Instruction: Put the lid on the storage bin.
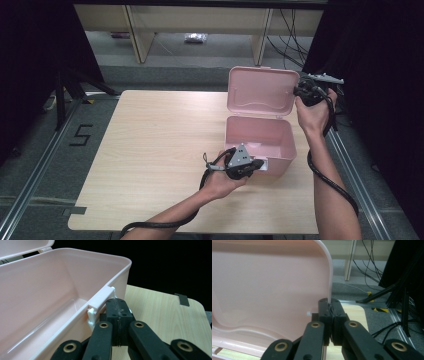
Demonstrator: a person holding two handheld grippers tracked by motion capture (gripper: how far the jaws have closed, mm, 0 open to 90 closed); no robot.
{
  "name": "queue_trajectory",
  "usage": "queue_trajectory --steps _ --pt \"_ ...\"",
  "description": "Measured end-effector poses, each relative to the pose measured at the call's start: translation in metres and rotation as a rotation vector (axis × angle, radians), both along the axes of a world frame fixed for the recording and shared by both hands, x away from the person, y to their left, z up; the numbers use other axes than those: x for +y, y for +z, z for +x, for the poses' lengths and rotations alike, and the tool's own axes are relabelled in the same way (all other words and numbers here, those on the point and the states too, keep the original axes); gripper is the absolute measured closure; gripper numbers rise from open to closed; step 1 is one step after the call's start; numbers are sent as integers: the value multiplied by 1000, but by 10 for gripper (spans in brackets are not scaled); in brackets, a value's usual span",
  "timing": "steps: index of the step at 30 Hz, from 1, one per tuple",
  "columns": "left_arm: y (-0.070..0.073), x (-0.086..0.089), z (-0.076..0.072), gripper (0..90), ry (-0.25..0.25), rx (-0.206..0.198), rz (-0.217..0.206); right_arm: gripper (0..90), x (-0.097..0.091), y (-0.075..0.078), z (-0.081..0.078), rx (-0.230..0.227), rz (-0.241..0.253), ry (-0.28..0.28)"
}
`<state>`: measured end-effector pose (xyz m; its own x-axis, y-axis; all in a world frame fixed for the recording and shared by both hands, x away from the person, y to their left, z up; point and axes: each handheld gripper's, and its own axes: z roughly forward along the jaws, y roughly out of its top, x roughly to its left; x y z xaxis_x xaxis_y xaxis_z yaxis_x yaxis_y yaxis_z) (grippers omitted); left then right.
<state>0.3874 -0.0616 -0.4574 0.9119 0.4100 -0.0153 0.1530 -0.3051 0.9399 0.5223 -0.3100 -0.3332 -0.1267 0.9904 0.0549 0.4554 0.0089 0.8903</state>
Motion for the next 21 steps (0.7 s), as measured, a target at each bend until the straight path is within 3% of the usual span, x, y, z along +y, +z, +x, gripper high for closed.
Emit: queue_trajectory --steps 4,5,6,9,12,13,16,21 --pt "0 0 0 900 0 0 0 899 -1 0 -2 -13 -18 10" --pt "0 0 0 900 -1 0 -1 899 0 0 -3 -6 0 -1" --pt "0 0 0 900 0 0 -1 899 -2 -1 -3 -24 -36 14" --pt "0 0 0 900 0 0 -2 899 1 0 -6 -16 -5 1" --pt "0 0 0 900 0 -1 0 899 -1 -1 -8 -28 -31 10" --pt "0 0 0 900 0 0 0 899 1 -1 -10 -22 -9 2" --pt "0 0 0 900 0 0 0 898 -1 -1 -11 -40 -34 14" --pt "0 0 0 900 0 -1 0 899 0 -1 -17 -39 -23 12"
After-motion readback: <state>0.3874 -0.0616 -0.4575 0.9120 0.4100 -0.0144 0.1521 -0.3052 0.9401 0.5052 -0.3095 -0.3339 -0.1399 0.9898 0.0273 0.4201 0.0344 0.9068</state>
